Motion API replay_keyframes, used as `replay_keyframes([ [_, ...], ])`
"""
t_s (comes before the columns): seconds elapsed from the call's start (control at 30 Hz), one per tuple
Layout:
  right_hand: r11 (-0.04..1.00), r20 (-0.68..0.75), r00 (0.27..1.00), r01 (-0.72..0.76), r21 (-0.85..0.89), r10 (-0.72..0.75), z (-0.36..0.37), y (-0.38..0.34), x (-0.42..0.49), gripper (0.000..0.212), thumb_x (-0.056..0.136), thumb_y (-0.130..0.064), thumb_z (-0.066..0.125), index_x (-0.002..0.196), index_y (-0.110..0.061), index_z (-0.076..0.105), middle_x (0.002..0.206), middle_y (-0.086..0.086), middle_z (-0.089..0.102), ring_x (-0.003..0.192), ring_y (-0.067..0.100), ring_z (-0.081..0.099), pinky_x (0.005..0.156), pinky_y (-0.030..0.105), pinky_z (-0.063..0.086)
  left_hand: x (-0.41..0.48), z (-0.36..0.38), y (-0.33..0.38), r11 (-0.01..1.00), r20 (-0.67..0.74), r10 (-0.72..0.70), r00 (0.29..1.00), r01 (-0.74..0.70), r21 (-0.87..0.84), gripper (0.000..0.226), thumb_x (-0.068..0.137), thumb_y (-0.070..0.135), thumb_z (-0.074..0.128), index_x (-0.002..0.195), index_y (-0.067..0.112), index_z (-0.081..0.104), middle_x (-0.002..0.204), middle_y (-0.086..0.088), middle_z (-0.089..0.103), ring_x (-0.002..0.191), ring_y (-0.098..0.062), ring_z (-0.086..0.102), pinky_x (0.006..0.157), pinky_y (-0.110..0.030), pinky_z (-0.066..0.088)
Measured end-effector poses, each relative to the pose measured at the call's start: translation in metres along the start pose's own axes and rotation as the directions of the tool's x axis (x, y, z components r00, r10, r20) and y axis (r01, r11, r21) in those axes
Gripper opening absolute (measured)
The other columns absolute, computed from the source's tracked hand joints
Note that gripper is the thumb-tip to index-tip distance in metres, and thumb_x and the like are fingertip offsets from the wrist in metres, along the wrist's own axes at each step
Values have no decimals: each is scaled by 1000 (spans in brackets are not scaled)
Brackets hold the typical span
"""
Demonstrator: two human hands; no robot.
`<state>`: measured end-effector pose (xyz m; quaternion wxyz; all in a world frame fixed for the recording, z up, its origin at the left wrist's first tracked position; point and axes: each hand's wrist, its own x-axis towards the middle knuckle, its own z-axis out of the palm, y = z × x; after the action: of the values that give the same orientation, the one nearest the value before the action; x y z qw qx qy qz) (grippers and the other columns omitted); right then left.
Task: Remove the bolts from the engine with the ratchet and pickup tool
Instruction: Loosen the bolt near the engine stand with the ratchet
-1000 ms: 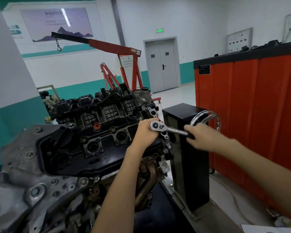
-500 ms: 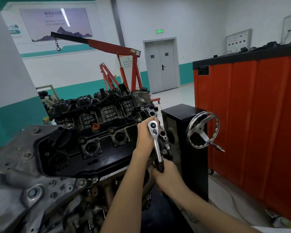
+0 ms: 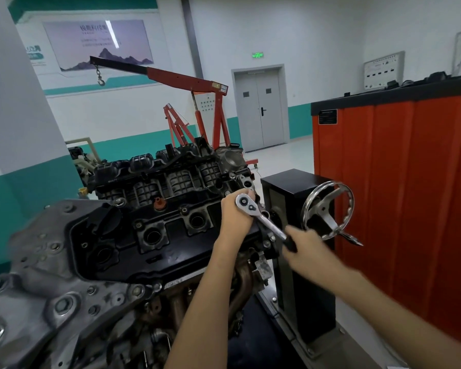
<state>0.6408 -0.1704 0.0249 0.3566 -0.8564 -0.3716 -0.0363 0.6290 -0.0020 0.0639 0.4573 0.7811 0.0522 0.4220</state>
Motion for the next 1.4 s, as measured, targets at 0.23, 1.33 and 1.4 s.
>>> replay_keyframes([
  [0.23, 781, 35, 992, -114, 614, 117, 67, -44, -32, 9, 85, -9, 58, 85, -17, 57, 65, -3, 58, 56, 11, 54, 54, 27, 43, -2, 10, -2, 998, -9, 60, 998, -60, 26, 65, 79, -17, 50, 47, 33, 26, 42, 13, 30, 45, -1, 24, 48, -13, 19],
  [1.33, 761, 114, 957, 281, -584, -266, -68, 9, 54, 13, 91, -22, 51, 94, -18, 40, 65, -7, 38, 69, 22, 57, 53, 25, 32, -3, -6, 0, 997, 71, 49, 996, -54, 60, 51, 85, -8, 54, 50, 20, 29, 46, 9, 28, 50, -6, 24, 53, -27, 21],
  [1.4, 880, 76, 977, 211, -426, -197, -42, 9, 36, 13, 90, -20, 54, 93, -19, 41, 70, -4, 46, 70, 20, 58, 54, 25, 40, -4, -2, -3, 999, -47, -15, 999, 14, -29, 52, 91, -3, 52, 52, 20, 26, 46, 10, 27, 49, -6, 23, 52, -26, 22],
])
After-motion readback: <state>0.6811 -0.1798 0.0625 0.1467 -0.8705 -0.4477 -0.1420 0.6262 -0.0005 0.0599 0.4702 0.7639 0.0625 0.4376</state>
